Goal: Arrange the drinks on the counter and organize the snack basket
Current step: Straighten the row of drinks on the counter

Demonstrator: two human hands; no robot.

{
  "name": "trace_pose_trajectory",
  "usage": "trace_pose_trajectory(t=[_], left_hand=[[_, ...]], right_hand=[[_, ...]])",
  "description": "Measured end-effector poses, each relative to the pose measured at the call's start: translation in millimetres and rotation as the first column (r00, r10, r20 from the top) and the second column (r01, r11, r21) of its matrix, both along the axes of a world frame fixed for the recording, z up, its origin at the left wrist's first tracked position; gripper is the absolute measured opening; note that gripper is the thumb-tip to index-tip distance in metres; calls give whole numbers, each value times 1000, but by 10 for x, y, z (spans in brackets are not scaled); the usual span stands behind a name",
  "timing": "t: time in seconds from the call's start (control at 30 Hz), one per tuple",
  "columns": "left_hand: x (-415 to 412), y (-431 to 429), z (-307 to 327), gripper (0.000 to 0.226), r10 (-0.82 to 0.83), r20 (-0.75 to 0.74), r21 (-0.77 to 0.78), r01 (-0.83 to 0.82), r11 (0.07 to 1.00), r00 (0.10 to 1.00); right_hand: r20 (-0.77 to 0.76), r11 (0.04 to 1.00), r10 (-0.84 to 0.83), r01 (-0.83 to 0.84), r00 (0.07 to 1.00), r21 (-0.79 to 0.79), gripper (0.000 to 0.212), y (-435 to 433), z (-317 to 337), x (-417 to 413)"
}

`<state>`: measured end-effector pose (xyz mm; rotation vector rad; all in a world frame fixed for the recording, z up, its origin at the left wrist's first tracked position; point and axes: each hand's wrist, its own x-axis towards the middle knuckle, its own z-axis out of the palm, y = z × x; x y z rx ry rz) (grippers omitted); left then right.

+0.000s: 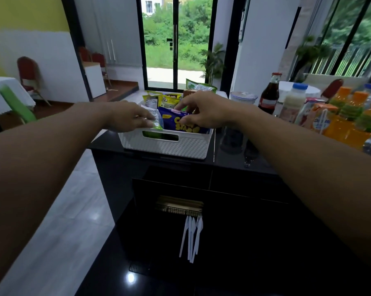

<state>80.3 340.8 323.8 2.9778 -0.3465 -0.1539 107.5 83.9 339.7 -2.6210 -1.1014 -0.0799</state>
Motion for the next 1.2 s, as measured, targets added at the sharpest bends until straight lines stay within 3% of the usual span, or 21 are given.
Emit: trace_pose_trajectory(t=[0.13,0.3,0.4,0.53,0.6,0.7,0.9,1.07,1.2], left_hand=[[-3,57,14,71,-14,-23,-29,13,999,1000],[18,75,51,63,-71,154,-116,89,989,985],[19,48,135,57,-44,276,-172,95,981,960],[8,-46,250,47,32,327,-246,52,968,945],[21,-107,297,48,57,358,-226,28,974,932],[27,-198,358,51,137,415,-214,-50,976,899],[-51,-285,399,68,161,405,-354,-8,935,900],[-28,-304,352,26,230,338,-397,-83,914,913],[-4,-274,283,20,303,347,-451,-126,884,888]], right_hand=[[-27,1000,-4,4,1000,-6,44,-21,51,10],[-80,999,-31,34,996,42,45,-89,78,48],[-99,989,-54,67,994,132,48,-118,70,68],[-71,946,-75,93,995,312,58,-161,60,48],[-52,925,-87,100,995,366,45,-190,99,31],[2,924,-158,147,987,354,17,-227,204,14],[-128,922,-213,243,969,301,30,-291,380,-86],[127,973,-212,198,969,117,39,-345,437,-132],[305,959,-284,274,909,77,46,-318,497,-106]])
